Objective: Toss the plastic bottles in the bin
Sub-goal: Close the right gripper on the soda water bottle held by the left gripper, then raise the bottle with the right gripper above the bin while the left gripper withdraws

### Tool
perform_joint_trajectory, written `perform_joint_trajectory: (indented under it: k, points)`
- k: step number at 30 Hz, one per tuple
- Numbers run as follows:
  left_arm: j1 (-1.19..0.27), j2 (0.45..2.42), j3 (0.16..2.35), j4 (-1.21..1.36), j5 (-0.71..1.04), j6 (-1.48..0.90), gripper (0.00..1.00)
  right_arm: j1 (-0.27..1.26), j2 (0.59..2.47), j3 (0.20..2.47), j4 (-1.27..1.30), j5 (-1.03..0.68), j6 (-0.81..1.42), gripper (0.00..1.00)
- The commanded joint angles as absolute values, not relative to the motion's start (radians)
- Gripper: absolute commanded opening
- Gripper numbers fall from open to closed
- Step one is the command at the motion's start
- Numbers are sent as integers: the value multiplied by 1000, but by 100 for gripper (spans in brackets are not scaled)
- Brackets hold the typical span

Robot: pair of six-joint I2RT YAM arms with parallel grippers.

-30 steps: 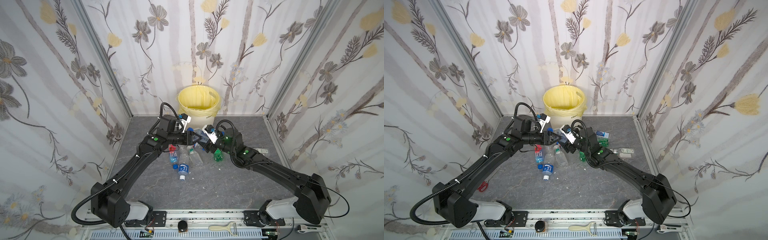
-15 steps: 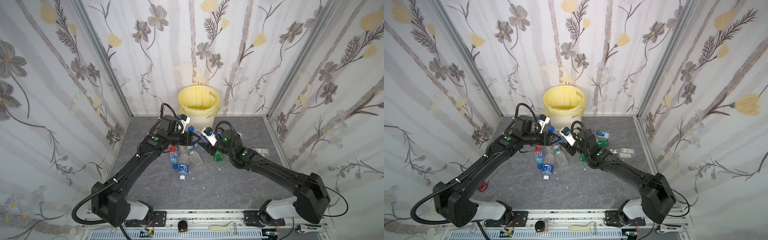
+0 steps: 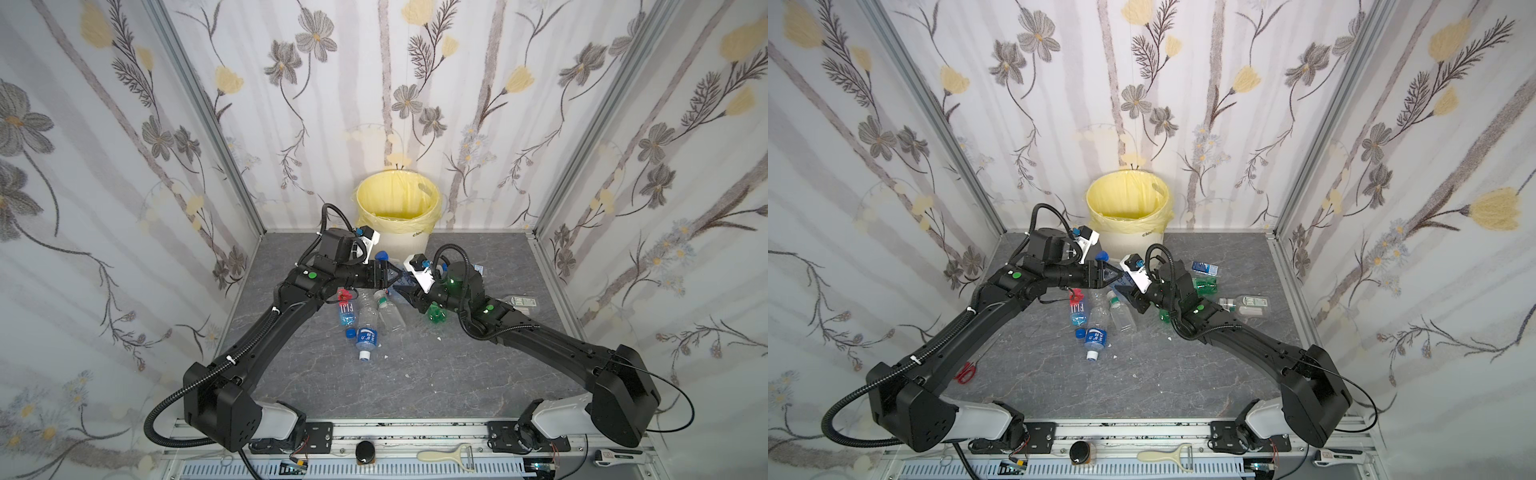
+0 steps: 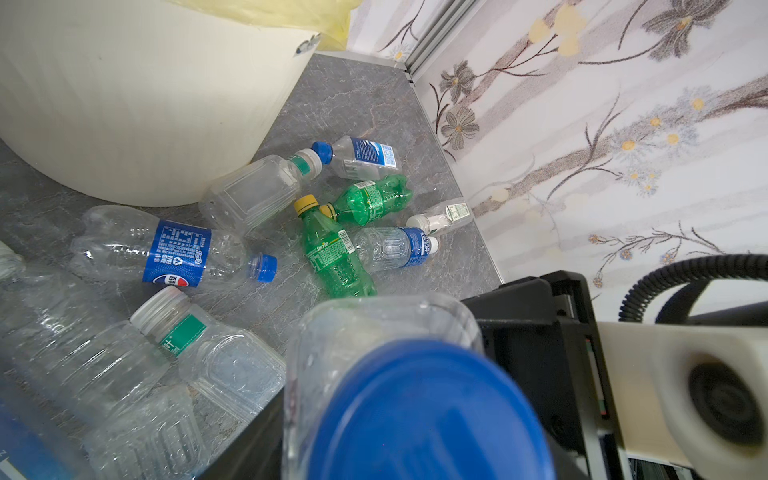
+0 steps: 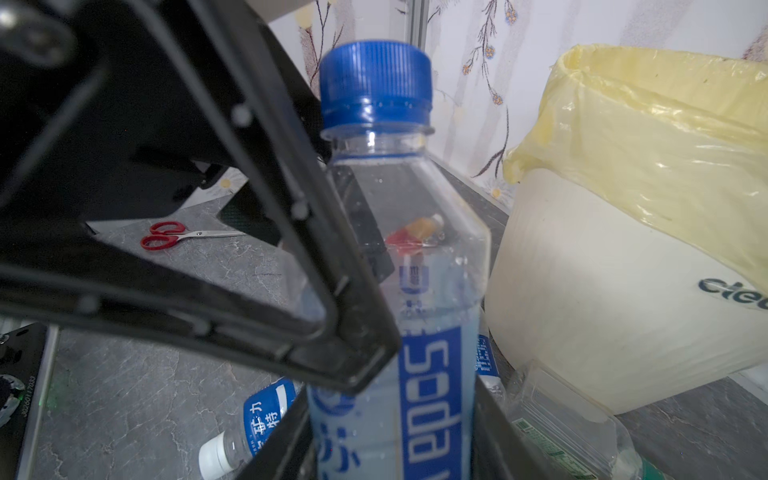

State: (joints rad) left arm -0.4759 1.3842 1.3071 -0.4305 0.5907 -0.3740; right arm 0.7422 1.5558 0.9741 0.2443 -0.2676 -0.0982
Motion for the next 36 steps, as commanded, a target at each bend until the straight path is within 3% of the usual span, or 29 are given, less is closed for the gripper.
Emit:
perform_joint_trajectory:
  k: [1,4,8,14,21,27,36]
  points:
    - [-471,1375,1325,-390,601,-379,76,746,1564,970,310,-321,-59,41]
    - [-467,1376,1333,-390,594,-380,82,746,1580,975,305,-322,-43,40]
    - [-441,1367,1338,-391,554,-386,100,743,1588,976,300,-295,-19,39]
    - [-341,1336,1352,-391,546,-414,100,727,1584,971,295,-240,10,40]
    - [-324,1319,1434,-390,523,-450,100,706,1542,1065,184,-93,51,40]
    - [-328,1361,1584,-388,507,-450,100,669,1489,1242,34,61,82,42]
    - [-385,1502,1917,-388,362,-341,100,614,1432,1464,2,117,81,41]
